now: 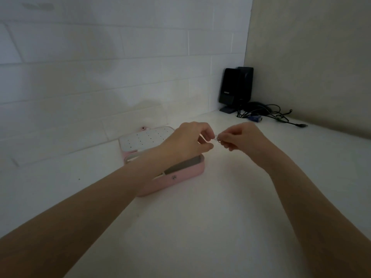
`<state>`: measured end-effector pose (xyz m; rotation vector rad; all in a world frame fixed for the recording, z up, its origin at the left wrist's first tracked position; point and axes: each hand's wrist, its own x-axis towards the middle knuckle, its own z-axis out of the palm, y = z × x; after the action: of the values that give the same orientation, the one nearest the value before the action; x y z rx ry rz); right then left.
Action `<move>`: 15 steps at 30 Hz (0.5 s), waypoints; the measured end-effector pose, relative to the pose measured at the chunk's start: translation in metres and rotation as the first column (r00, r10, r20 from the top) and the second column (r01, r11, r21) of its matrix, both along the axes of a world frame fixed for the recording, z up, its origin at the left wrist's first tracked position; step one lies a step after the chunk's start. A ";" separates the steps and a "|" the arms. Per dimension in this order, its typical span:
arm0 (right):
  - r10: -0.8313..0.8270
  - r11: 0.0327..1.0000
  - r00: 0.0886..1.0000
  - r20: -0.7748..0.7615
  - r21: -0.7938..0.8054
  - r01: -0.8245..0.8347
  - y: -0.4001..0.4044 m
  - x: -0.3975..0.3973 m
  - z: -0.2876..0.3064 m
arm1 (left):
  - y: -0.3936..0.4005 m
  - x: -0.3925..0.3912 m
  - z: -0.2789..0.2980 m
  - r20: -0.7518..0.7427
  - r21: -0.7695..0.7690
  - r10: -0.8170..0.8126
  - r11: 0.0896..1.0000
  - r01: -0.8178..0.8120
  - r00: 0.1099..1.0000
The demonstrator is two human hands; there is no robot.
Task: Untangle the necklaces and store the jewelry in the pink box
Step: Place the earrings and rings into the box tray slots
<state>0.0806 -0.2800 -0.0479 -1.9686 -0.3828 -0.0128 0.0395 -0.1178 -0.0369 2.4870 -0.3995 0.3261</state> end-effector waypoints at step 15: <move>0.287 0.866 0.945 -0.154 0.464 -0.187 0.019 -0.016 0.005 | 0.012 -0.008 0.014 -0.337 -0.730 -0.055 0.646 -0.224 0.940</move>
<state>0.0649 -0.2605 -0.0432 -1.4398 -0.4334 0.2549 0.0317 -0.1053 -0.0232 1.6593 0.0248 0.0674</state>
